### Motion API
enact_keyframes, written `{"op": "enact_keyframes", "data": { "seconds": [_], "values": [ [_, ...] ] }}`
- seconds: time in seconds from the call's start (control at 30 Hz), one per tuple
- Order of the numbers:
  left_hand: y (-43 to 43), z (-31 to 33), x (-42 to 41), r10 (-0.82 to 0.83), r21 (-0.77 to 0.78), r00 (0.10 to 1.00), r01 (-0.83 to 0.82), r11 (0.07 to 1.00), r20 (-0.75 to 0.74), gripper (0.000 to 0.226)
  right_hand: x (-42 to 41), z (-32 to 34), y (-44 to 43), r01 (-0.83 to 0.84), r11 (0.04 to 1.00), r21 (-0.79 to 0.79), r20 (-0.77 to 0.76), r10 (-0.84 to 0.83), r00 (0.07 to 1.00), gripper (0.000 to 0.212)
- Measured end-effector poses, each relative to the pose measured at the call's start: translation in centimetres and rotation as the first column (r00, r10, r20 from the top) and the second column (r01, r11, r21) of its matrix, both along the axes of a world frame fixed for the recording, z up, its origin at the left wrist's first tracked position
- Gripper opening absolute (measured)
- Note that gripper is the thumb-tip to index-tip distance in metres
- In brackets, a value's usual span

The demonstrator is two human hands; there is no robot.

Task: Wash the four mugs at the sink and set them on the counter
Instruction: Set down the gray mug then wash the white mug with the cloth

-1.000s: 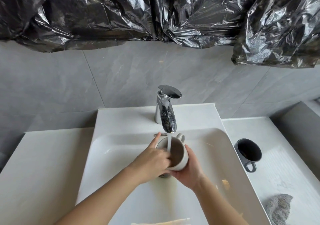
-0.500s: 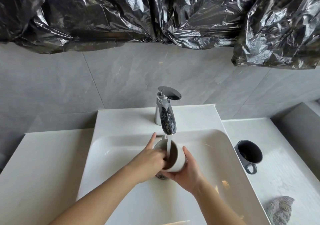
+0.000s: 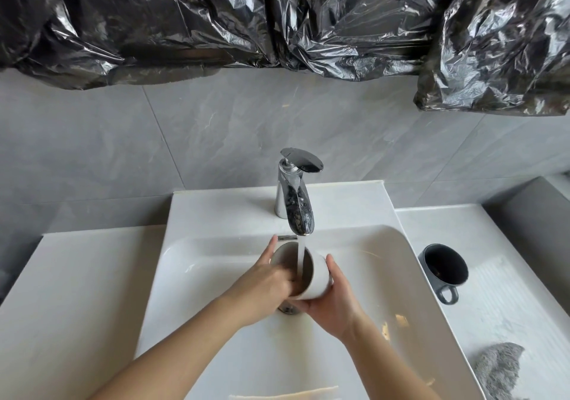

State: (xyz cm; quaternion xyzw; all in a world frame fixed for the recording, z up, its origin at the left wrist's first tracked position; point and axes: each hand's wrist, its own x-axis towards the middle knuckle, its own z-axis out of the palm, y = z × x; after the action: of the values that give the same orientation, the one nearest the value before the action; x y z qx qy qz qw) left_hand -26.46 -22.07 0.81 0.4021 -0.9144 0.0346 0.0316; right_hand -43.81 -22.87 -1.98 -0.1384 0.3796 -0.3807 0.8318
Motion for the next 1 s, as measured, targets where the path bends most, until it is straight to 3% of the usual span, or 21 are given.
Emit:
{"op": "enact_keyframes", "data": {
  "seconds": [0.07, 0.13, 0.23, 0.4, 0.53, 0.67, 0.87, 0.93, 1.0],
  "values": [
    [0.0, -0.3, -0.1, -0.004, -0.013, 1.000, 0.004, 1.000, 0.002, 0.014, -0.1, 0.1, 0.4, 0.018, 1.000, 0.019, 0.023, -0.019, 1.000, 0.060],
    [0.1, -0.4, -0.7, 0.022, 0.037, 0.993, -0.017, 0.999, -0.120, 0.005, 0.0, 0.1, 0.8, 0.045, 0.999, 0.029, 0.069, -0.047, 0.997, 0.056],
    [0.2, -0.1, -1.2, 0.106, 0.146, 0.966, -0.073, 0.987, -0.234, 0.029, 0.1, -0.5, 0.8, 0.068, 0.997, 0.028, 0.096, -0.071, 0.993, 0.060],
    [-0.1, -0.2, -0.3, 0.097, 0.195, 0.980, -0.062, 0.979, -0.175, 0.017, -0.1, -0.1, 0.1, -0.043, 0.999, 0.007, 0.014, 0.043, 0.999, 0.067],
    [0.7, 0.5, -1.5, 0.229, 0.298, 0.968, -0.190, 0.935, -0.102, 0.026, -0.2, -0.1, 0.6, 0.005, 1.000, 0.014, 0.028, -0.006, 1.000, 0.064],
    [1.2, 1.3, -3.0, 0.391, 0.313, 0.860, -0.291, 0.904, -0.329, 0.025, 0.1, -1.4, 1.1, -0.056, 0.995, -0.077, -0.054, 0.052, 0.997, 0.074],
    [1.3, 2.5, -3.6, 0.512, 0.437, 0.768, -0.337, 0.834, -0.385, 0.029, 0.5, -0.2, 1.0, 0.027, 0.990, -0.142, 0.034, -0.022, 0.999, 0.062],
    [1.4, 2.6, -3.1, 0.468, 0.459, 0.806, -0.283, 0.842, -0.363, 0.025, 0.4, -0.1, 1.0, -0.002, 0.984, -0.180, 0.022, 0.006, 1.000, 0.068],
    [1.3, 2.7, -2.1, 0.332, 0.420, 0.906, -0.203, 0.885, -0.262, 0.022, 0.1, -0.2, 1.0, -0.048, 0.984, -0.174, -0.001, 0.049, 0.999, 0.082]
  ]
}}
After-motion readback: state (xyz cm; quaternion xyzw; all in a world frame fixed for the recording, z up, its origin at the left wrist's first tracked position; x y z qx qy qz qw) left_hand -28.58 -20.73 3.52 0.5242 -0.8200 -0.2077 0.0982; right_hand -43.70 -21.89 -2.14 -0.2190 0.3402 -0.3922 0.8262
